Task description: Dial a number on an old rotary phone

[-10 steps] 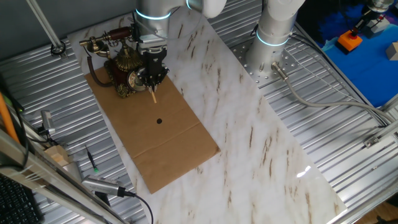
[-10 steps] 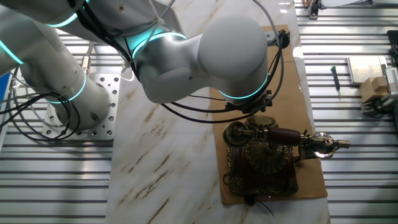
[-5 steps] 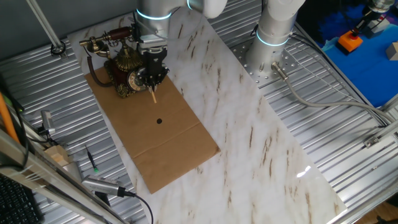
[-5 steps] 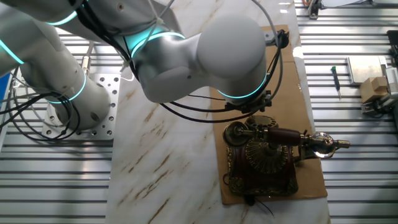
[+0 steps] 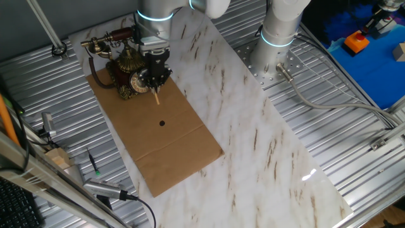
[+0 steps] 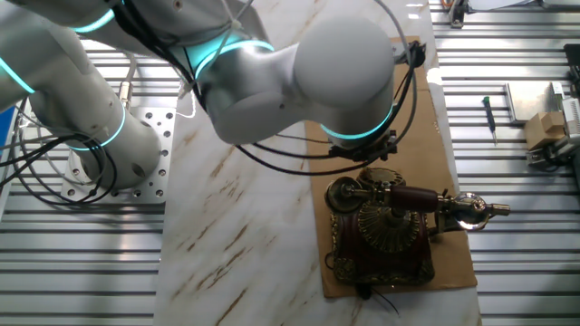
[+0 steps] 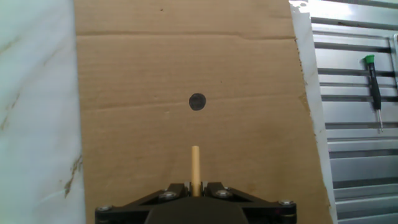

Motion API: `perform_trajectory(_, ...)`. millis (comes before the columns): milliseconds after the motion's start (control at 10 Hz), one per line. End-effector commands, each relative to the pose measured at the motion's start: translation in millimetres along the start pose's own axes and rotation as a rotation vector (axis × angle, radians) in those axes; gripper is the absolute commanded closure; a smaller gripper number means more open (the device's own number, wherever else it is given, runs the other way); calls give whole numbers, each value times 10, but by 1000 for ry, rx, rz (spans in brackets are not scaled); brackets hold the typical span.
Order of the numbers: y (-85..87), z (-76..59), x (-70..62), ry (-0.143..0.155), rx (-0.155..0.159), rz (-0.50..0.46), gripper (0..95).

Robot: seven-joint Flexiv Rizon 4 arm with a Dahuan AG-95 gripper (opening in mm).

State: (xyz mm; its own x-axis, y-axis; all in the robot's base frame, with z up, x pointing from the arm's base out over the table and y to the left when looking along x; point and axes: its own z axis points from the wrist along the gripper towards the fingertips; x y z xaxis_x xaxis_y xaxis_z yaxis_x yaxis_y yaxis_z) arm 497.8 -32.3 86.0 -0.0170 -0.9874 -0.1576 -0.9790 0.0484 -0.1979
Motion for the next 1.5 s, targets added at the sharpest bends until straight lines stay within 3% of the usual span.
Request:
perform_trajectory(100, -16, -44, -36, 9, -17, 7, 950)
perform_trajectory(500, -96, -108, -81, 14, -36, 11, 950)
perform_trajectory(700, -164, -130, -111, 37, -59, 34, 950)
perform_trajectory(1300, -352, -154, -243, 66, -74, 69, 950)
perform_trajectory(1500, -352, -157, -249, 50, -74, 96, 950)
